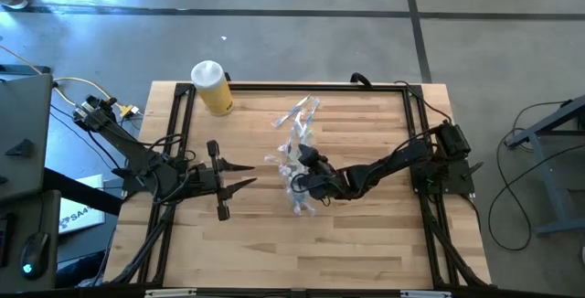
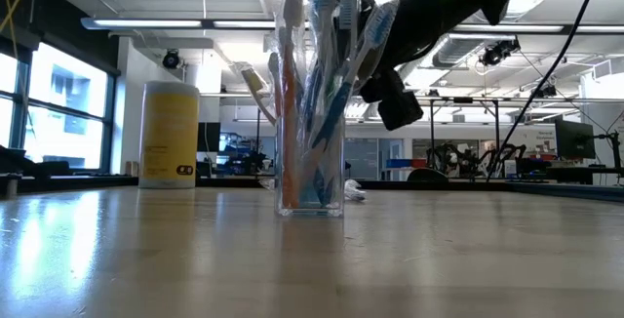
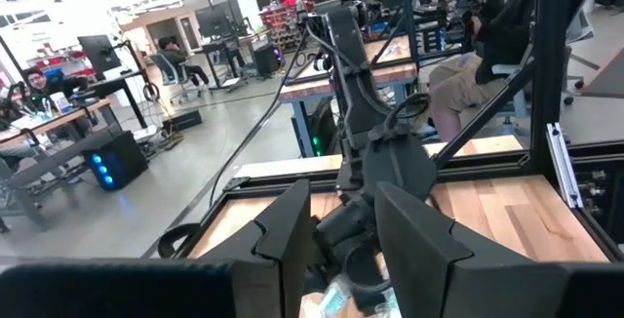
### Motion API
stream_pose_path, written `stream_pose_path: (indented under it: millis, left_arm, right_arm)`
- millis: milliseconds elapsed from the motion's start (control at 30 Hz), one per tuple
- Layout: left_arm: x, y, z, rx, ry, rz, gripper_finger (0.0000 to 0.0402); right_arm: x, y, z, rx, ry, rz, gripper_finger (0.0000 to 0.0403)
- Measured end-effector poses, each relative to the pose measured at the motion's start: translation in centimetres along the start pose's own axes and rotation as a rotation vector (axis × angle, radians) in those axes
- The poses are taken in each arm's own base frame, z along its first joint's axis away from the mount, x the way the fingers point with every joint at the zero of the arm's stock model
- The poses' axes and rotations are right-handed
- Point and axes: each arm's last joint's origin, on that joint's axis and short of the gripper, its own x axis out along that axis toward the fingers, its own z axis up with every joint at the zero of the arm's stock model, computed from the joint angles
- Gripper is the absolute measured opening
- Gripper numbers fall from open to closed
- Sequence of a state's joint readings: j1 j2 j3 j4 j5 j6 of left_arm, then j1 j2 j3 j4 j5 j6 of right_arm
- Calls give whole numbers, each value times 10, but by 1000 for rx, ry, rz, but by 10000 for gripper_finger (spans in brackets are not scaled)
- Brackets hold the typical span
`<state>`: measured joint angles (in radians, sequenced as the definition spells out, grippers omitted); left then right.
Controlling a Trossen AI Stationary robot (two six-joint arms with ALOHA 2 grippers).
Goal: Pick & Place toothbrushing station
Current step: Put the green toothbrush into the transparent organizer, then put the blue toothbrush into the transparent organizer
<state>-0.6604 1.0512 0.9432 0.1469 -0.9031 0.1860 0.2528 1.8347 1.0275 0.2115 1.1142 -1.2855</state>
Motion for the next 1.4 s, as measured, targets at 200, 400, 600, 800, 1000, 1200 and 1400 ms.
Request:
stream_pose_path:
  millis: [200, 400, 600, 800, 1000, 1200, 1400]
  left_arm:
    - [0, 0, 0, 0, 0, 0, 113]
    - [0, 0, 0, 0, 0, 0, 113]
    - [0, 0, -1, 3, 8, -2, 113]
    - [3, 4, -2, -22, 19, 42, 113]
    - [26, 35, -1, -5, 69, 156, 113]
    - [56, 95, 21, -50, 182, 149, 113]
    - [83, 178, 45, -138, 283, 217, 113]
  right_arm:
    - [-15, 1, 6, -11, 25, -32, 162]
    - [-35, -15, 1, 68, 22, -75, 154]
    - [-70, -52, -24, 267, -26, -126, 145]
    - [-95, -78, -63, 500, 20, -164, 144]
    - [-111, -92, -115, 788, 136, -241, 144]
    - [-124, -93, -145, 1098, -73, -67, 144]
    - [-130, -88, -154, 1302, -235, 239, 144]
